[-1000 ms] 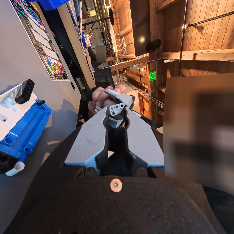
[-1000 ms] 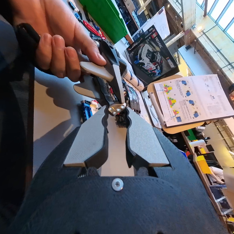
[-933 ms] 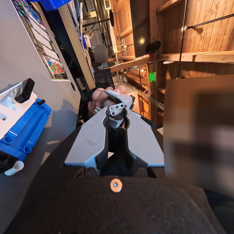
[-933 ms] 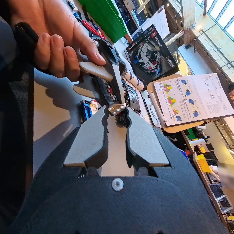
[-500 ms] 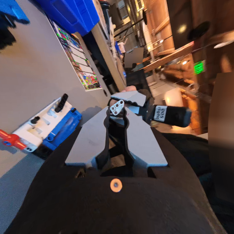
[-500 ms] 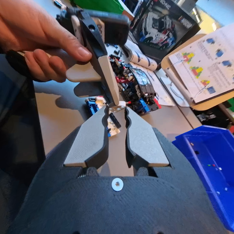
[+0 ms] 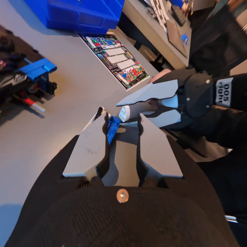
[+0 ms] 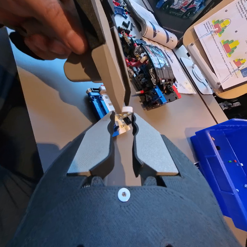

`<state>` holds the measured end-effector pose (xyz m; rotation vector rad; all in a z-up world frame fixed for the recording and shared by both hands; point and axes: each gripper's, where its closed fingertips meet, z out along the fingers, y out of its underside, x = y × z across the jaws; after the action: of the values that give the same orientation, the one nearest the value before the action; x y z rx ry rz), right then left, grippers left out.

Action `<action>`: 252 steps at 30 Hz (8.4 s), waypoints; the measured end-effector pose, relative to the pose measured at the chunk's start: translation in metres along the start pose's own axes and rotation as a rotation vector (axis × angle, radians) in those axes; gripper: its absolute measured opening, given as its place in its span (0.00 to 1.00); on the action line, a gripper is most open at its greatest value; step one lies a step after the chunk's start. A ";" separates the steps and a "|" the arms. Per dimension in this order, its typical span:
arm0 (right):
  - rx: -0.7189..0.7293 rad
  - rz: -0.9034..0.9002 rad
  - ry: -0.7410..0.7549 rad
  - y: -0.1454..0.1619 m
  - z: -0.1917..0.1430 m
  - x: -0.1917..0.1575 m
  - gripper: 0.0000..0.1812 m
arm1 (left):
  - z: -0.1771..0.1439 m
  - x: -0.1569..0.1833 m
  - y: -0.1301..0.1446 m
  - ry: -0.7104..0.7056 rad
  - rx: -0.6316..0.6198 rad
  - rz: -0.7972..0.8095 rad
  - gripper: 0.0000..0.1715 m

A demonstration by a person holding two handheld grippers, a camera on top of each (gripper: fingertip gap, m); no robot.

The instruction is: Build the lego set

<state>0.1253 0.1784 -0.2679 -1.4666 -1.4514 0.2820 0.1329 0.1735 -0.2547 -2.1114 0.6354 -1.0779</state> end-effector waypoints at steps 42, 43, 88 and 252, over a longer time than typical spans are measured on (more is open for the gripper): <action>0.242 -0.063 -0.100 -0.033 -0.047 -0.002 0.13 | -0.019 0.051 -0.005 0.632 -0.131 -0.342 0.13; 0.207 -0.037 -0.107 -0.024 -0.044 0.003 0.13 | -0.021 0.040 -0.009 0.552 -0.093 -0.290 0.16; -0.223 0.356 -0.144 0.041 0.009 0.006 0.12 | 0.019 -0.044 0.043 -0.158 -0.510 0.572 0.29; -0.182 -0.118 -0.726 0.068 -0.003 0.003 0.16 | 0.011 -0.050 0.041 -0.129 -0.450 0.611 0.30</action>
<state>0.1697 0.1954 -0.3161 -1.4840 -2.1787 0.6718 0.1106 0.1848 -0.3154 -2.0928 1.4446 -0.4799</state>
